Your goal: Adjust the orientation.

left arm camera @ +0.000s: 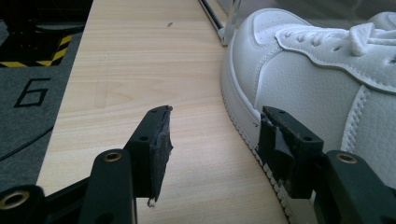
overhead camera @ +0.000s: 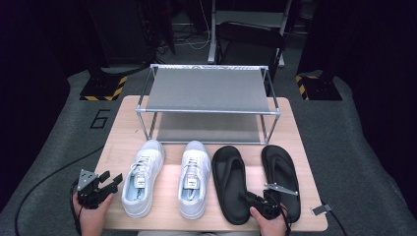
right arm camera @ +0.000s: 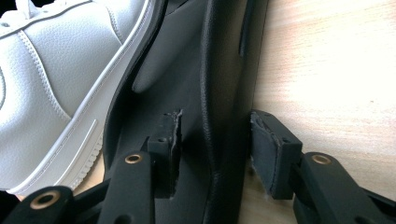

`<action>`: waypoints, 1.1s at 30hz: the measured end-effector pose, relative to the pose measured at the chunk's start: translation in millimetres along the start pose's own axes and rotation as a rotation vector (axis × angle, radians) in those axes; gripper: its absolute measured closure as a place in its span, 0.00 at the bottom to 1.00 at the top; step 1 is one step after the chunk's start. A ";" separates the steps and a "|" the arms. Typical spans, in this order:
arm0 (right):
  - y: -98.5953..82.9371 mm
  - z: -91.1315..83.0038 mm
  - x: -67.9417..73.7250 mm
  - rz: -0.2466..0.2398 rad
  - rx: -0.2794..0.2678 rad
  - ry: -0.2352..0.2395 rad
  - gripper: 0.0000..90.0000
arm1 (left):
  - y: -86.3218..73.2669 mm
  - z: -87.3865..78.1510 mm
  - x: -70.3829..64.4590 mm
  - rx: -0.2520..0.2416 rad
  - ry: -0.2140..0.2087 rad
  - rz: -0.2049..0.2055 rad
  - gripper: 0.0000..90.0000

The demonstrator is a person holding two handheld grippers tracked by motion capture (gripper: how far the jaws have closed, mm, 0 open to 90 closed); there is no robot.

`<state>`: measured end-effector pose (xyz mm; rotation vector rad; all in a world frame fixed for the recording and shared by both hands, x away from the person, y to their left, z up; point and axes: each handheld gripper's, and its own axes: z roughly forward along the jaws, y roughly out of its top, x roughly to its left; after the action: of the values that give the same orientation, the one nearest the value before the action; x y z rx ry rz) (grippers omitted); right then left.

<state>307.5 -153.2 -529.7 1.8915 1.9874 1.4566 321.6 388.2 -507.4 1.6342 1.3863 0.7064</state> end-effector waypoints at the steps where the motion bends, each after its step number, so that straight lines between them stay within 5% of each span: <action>1: 0.1 0.1 0.3 0.001 -0.001 0.000 0.61 | -0.3 0.4 -0.4 -0.010 0.005 -0.002 0.48; 11: 3.5 4.0 0.0 -0.004 0.007 0.008 0.62 | 0.1 0.0 0.3 -0.003 0.001 0.002 0.48; 20: 5.9 -0.9 -6.6 0.099 0.010 0.060 0.72 | 0.1 0.2 0.2 -0.006 0.002 0.003 0.48; 33: 4.3 -3.3 -7.7 0.114 -0.035 0.060 0.74 | 0.2 0.0 0.6 -0.003 -0.001 0.007 0.49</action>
<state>310.8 -162.0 -529.4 2.0005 1.8934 1.5833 321.9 388.7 -507.2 1.6378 1.3792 0.7115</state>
